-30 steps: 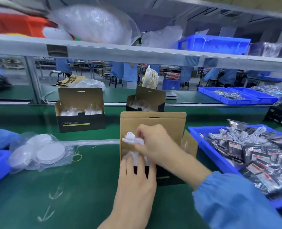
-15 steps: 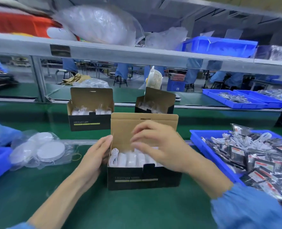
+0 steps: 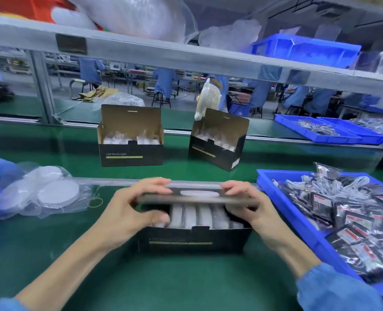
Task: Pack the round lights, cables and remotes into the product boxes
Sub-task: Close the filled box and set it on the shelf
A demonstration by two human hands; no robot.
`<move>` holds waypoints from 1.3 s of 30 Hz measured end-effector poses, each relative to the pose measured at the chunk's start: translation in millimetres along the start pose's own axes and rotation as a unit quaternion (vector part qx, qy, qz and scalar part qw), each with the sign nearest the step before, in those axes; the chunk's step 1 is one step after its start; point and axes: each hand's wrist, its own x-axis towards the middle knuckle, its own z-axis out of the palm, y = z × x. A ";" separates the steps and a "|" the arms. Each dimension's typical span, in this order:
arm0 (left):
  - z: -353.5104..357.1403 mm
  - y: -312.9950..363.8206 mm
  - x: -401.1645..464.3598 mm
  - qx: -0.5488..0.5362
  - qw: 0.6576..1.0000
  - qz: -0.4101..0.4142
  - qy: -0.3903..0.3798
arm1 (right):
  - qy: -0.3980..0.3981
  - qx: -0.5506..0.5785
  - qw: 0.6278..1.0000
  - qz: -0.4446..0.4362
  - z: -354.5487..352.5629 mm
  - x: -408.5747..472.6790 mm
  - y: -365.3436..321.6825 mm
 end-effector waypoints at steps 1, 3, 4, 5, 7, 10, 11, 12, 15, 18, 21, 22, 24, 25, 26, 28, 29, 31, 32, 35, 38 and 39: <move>1.6 -0.6 -4.5 0.022 1.000 0.000 -0.018 | -0.064 -0.037 0.997 -0.002 -3.1 -3.9 -2.7; 5.9 -0.2 -8.4 0.033 0.999 -0.009 -0.005 | -0.121 -0.047 0.991 0.027 -12.2 -7.9 -2.9; 8.5 0.8 -8.4 0.026 0.999 -0.008 0.016 | -0.111 -0.032 0.993 0.027 -12.2 -8.3 -4.8; 11.1 2.0 -7.6 0.020 0.999 -0.008 0.031 | -0.093 -0.024 0.995 0.021 -10.1 -8.3 -6.7; 13.0 3.5 -7.6 0.029 0.999 -0.001 0.026 | -0.063 -0.024 0.998 0.017 -3.9 -9.2 -5.8; 9.0 1.6 -10.5 0.052 0.998 0.027 0.007 | -0.039 -0.023 0.999 -0.003 0.7 -13.9 -1.2; 7.4 1.3 -11.7 0.052 0.998 0.031 0.003 | -0.035 -0.019 0.999 -0.007 2.4 -17.2 -1.6; 6.4 1.4 -12.4 0.052 0.998 0.032 -0.002 | -0.036 -0.020 0.999 -0.005 3.4 -20.0 -1.5; 5.0 0.6 -14.2 0.113 0.990 0.078 -0.014 | -0.046 -0.066 0.997 0.004 3.7 -28.8 -3.6; 6.4 -1.4 -18.5 0.179 0.974 0.138 -0.019 | -0.027 -0.213 0.975 -0.056 -0.2 -38.8 -4.0; 10.1 -4.8 -22.7 0.257 0.949 0.177 -0.029 | 0.019 -0.386 0.907 -0.169 7.1 -44.7 -5.3; 11.5 -5.1 -23.0 0.263 0.948 0.178 -0.027 | 0.034 -0.429 0.881 -0.198 10.8 -46.5 -7.8; 14.3 -4.8 -23.8 0.247 0.954 0.170 -0.011 | 0.046 -0.495 0.831 -0.250 15.6 -48.0 -12.2; 16.2 -4.4 -24.2 0.238 0.956 0.169 -0.002 | 0.046 -0.503 0.820 -0.270 19.6 -48.5 -15.5; 18.2 -4.4 -24.8 0.233 0.957 0.172 0.005 | 0.041 -0.487 0.825 -0.284 25.0 -47.3 -19.1; 21.0 -5.2 -25.7 0.231 0.956 0.179 0.016 | 0.023 -0.416 0.864 -0.282 39.4 -39.5 -28.2; 21.1 -5.6 -25.9 0.232 0.956 0.180 0.019 | 0.006 -0.404 0.867 -0.292 48.6 -34.2 -30.5; 20.5 -5.7 -26.0 0.233 0.956 0.177 0.020 | 0.018 -0.449 0.818 -0.359 64.3 -24.6 -24.7; 20.5 -5.5 -26.0 0.234 0.957 0.173 0.021 | 0.034 -0.457 0.806 -0.375 67.5 -22.0 -20.5; 19.3 -5.8 -24.9 0.227 0.961 0.160 0.020 | 0.096 -0.456 0.808 -0.360 69.2 -25.2 -10.8; 19.3 -7.4 -23.9 0.205 0.966 0.157 0.021 | 0.143 -0.444 0.807 -0.361 72.3 -34.2 -3.2; 19.6 -7.7 -23.4 0.201 0.967 0.156 0.024 | 0.148 -0.433 0.810 -0.368 73.2 -34.3 -1.5</move>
